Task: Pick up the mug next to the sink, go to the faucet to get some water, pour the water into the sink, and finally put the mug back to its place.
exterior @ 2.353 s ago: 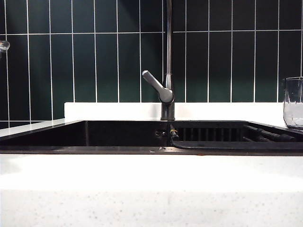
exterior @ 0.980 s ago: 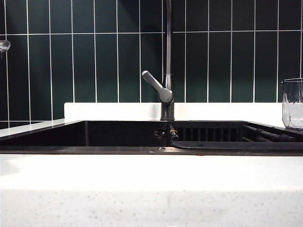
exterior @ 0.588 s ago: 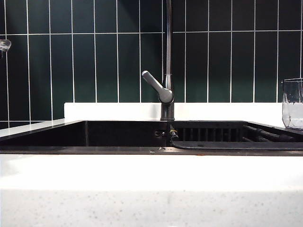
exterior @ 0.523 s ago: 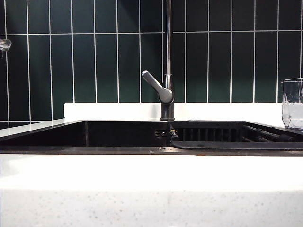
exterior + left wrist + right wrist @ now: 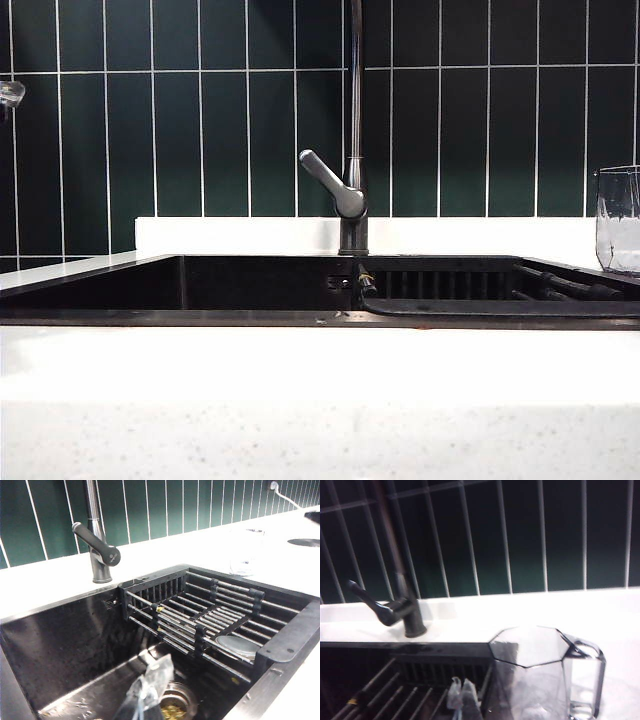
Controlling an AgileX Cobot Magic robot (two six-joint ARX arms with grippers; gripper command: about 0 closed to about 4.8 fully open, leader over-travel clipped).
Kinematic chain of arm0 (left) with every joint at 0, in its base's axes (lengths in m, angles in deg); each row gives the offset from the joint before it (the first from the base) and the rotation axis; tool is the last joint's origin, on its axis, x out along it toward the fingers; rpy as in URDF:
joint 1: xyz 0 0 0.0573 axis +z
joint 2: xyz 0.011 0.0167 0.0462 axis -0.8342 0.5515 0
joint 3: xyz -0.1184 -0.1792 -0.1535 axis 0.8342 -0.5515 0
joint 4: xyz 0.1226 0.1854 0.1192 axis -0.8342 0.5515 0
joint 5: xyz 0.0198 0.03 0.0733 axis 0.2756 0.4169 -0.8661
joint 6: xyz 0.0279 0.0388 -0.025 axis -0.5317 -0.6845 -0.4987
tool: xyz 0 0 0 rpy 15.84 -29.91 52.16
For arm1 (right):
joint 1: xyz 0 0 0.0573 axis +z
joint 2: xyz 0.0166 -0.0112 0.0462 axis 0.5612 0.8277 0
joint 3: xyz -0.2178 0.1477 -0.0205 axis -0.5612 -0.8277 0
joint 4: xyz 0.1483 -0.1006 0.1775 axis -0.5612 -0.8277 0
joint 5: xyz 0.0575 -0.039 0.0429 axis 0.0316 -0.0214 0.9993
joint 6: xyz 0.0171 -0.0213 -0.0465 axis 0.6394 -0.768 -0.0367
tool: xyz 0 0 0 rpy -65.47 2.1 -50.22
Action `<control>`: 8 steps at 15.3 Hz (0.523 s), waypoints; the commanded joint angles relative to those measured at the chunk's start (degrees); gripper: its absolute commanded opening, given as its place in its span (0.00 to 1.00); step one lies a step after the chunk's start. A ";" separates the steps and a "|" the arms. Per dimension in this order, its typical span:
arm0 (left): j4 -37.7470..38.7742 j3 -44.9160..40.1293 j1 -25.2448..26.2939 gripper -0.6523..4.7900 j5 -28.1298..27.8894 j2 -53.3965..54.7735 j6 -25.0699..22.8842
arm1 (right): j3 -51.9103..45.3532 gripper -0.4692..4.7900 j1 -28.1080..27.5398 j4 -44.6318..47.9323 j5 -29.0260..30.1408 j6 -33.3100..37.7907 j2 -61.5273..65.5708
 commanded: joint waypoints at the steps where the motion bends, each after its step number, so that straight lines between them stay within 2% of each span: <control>1: -0.72 0.15 0.09 0.12 -0.02 0.02 -2.32 | -0.42 0.08 0.07 -5.57 0.24 -0.02 -9.51; 4: -0.92 0.15 0.09 0.12 0.26 0.02 -4.13 | -0.42 0.08 0.59 -14.27 1.97 -1.29 -19.17; 5: -1.42 0.15 0.07 0.20 1.27 0.02 -4.59 | -0.42 0.08 1.27 -19.10 2.56 -1.25 -24.39; 7: -1.99 0.15 0.07 0.23 6.56 0.02 -6.32 | -0.39 0.08 2.21 -25.88 2.51 -0.87 -35.01; 8: -2.10 0.17 0.07 0.23 8.33 0.04 -7.34 | -0.24 0.08 2.40 -23.89 3.61 -0.72 -34.69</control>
